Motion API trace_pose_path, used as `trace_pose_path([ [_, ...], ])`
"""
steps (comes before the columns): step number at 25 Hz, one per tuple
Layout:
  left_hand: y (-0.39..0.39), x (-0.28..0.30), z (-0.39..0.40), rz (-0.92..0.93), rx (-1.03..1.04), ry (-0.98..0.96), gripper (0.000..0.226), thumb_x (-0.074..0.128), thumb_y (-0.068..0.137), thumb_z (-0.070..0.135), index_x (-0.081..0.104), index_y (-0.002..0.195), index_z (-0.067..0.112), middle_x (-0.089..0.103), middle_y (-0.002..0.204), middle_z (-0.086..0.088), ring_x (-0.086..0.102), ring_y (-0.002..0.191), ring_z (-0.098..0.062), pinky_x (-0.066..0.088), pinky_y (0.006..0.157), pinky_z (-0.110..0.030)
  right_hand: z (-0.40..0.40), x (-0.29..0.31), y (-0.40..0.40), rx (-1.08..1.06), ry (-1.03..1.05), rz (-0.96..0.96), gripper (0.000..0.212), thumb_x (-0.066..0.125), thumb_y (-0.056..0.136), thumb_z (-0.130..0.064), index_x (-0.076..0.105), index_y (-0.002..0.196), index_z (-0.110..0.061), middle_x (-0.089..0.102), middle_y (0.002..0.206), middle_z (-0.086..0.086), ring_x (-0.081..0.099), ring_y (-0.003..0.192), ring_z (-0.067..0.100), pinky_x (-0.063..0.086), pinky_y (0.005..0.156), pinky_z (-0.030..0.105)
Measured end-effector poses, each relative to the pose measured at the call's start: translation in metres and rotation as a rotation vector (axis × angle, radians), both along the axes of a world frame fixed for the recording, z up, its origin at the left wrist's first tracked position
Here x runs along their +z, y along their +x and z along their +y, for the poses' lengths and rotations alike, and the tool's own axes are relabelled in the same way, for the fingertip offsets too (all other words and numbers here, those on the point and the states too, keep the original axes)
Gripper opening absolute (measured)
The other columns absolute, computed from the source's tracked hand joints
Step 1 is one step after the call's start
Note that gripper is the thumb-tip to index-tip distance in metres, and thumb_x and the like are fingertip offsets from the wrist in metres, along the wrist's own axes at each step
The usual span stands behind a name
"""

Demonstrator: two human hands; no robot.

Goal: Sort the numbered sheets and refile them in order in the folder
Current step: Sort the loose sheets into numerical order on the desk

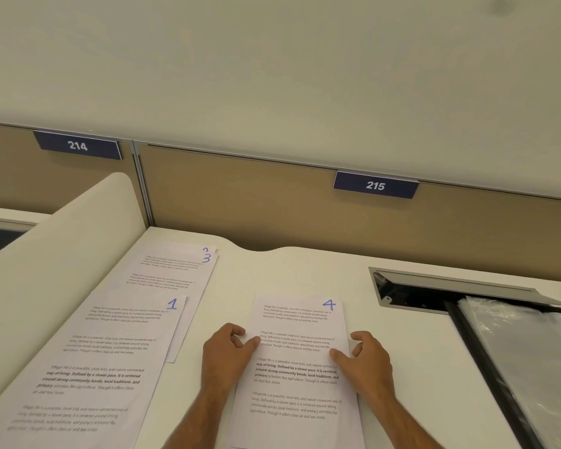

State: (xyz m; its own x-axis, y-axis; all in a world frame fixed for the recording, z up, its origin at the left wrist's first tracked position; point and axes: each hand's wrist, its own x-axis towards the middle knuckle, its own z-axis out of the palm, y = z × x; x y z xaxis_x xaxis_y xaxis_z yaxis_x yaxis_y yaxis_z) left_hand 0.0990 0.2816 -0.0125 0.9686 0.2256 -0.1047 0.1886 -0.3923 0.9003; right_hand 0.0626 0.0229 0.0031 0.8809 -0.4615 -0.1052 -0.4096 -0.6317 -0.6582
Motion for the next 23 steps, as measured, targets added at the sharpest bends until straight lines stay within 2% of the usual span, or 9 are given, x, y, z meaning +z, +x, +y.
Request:
trace_pose_path([
  [3, 0.005, 0.009, 0.016, -0.069, -0.047, 0.053, 0.017, 0.081, 0.081, 0.036, 0.067, 0.085, 0.027, 0.065, 0.069, 0.004, 0.057, 0.061, -0.003, 0.045, 0.062, -0.019, 0.014, 0.014, 0.013, 0.042, -0.095, -0.142, 0.047, 0.077, 0.081, -0.044, 0.059, 0.118, -0.022, 0.058, 0.102, -0.006, 0.06, 0.089, 0.013, 0.053, 0.074, 0.03],
  [6, 0.028, 0.013, 0.064, -0.24, -0.068, 0.444, 0.02, 0.071, 0.085, 0.049, 0.066, 0.093, 0.032, 0.063, 0.075, 0.014, 0.058, 0.069, -0.002, 0.045, 0.064, -0.024, 0.047, 0.025, 0.046, 0.225, -0.115, -0.264, 0.038, 0.075, 0.083, -0.043, 0.064, 0.114, -0.024, 0.056, 0.102, -0.012, 0.06, 0.096, 0.01, 0.054, 0.08, 0.028],
  [8, 0.047, 0.008, 0.104, -0.395, -0.111, 0.714, 0.044, 0.057, 0.084, 0.063, 0.069, 0.104, 0.026, 0.068, 0.089, 0.012, 0.065, 0.082, -0.015, 0.051, 0.07, -0.034, 0.075, 0.027, 0.075, 0.351, -0.133, -0.28, 0.039, 0.071, 0.086, -0.045, 0.063, 0.119, -0.024, 0.057, 0.111, -0.014, 0.056, 0.107, 0.009, 0.049, 0.091, 0.025],
  [10, 0.062, 0.002, 0.138, -0.321, -0.19, 0.918, 0.076, 0.039, 0.083, 0.076, 0.067, 0.122, 0.017, 0.07, 0.119, 0.001, 0.066, 0.108, -0.025, 0.052, 0.086, -0.046, 0.105, 0.029, 0.103, 0.48, -0.161, -0.265, 0.046, 0.066, 0.09, -0.047, 0.059, 0.128, -0.023, 0.057, 0.126, -0.011, 0.05, 0.12, 0.01, 0.041, 0.1, 0.024],
  [11, 0.066, -0.002, 0.151, -0.211, -0.232, 0.975, 0.088, 0.031, 0.084, 0.081, 0.06, 0.136, 0.016, 0.06, 0.139, -0.002, 0.057, 0.126, -0.026, 0.045, 0.1, -0.05, 0.122, 0.029, 0.118, 0.545, -0.175, -0.245, 0.051, 0.063, 0.091, -0.048, 0.055, 0.134, -0.021, 0.055, 0.134, -0.009, 0.046, 0.126, 0.012, 0.039, 0.104, 0.025],
  [13, 0.069, -0.011, 0.169, -0.076, -0.298, 1.019, 0.105, 0.012, 0.08, 0.09, 0.021, 0.158, 0.021, 0.015, 0.165, 0.003, 0.016, 0.152, -0.016, 0.013, 0.121, -0.05, 0.153, 0.028, 0.145, 0.66, -0.224, -0.188, 0.063, 0.058, 0.094, -0.052, 0.045, 0.145, -0.019, 0.045, 0.148, -0.005, 0.038, 0.137, 0.016, 0.032, 0.113, 0.029],
  [14, 0.07, -0.018, 0.174, -0.053, -0.315, 0.998, 0.107, 0.003, 0.076, 0.094, 0.002, 0.159, 0.025, -0.006, 0.164, 0.009, -0.004, 0.152, -0.011, -0.002, 0.122, -0.047, 0.168, 0.026, 0.158, 0.71, -0.26, -0.157, 0.069, 0.056, 0.094, -0.054, 0.039, 0.15, -0.018, 0.039, 0.154, -0.003, 0.033, 0.142, 0.018, 0.028, 0.116, 0.031],
  [16, 0.071, -0.025, 0.178, -0.037, -0.303, 0.939, 0.109, -0.005, 0.07, 0.097, -0.012, 0.155, 0.03, -0.021, 0.16, 0.014, -0.018, 0.147, -0.005, -0.014, 0.121, -0.044, 0.193, 0.022, 0.186, 0.785, -0.329, -0.096, 0.08, 0.054, 0.094, -0.058, 0.027, 0.156, -0.015, 0.027, 0.162, 0.002, 0.022, 0.149, 0.021, 0.021, 0.121, 0.034],
  [23, 0.075, -0.037, 0.18, -0.102, -0.299, 0.976, 0.094, 0.025, 0.085, 0.089, 0.026, 0.157, 0.028, 0.02, 0.164, 0.006, 0.018, 0.151, -0.015, 0.001, 0.117, -0.046, 0.23, -0.007, 0.248, 0.786, -0.447, 0.076, 0.116, 0.041, 0.077, -0.088, 0.002, 0.16, -0.017, -0.012, 0.167, 0.01, -0.013, 0.154, 0.027, -0.003, 0.125, 0.047],
])
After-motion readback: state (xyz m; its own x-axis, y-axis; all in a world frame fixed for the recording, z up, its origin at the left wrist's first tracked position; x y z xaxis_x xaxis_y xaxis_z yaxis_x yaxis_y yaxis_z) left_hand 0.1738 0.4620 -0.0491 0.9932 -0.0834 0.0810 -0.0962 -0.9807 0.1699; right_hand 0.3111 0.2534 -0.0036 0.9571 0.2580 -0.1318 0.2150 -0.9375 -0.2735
